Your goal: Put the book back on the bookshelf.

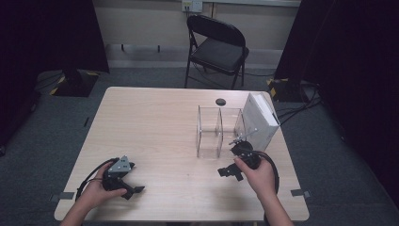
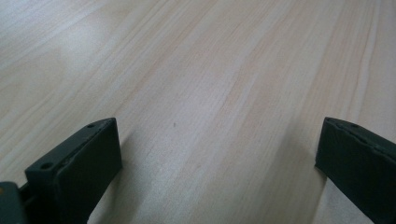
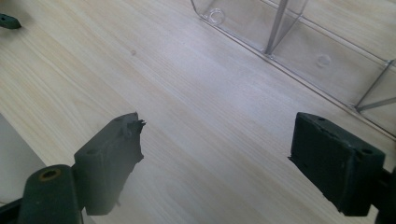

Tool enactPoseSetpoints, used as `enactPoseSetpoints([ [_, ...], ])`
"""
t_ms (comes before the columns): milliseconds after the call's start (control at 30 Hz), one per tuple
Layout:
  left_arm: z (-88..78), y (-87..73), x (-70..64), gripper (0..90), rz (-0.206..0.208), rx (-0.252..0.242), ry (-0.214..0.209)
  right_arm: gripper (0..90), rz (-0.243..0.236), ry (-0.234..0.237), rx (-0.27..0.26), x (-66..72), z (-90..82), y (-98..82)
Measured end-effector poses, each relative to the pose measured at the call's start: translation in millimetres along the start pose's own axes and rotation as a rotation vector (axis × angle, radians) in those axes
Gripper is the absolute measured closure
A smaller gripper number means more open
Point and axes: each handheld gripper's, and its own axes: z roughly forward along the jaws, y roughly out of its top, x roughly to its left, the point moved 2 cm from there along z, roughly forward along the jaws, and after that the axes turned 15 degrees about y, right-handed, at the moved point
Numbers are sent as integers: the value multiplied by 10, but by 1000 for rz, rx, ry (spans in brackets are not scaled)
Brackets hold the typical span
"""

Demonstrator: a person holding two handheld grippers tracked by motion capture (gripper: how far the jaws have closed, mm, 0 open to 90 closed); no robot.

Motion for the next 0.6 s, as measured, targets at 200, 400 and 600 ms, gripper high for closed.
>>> enactPoseSetpoints([
  [200,-1,0,0,0,0,0,0,155,-20,1,8,23,74,16],
  [400,0,0,0,0,0,0,0,155,-23,7,16,45,128,28],
  [600,0,0,0,0,1,1,0,155,-38,17,16,59,185,34],
])
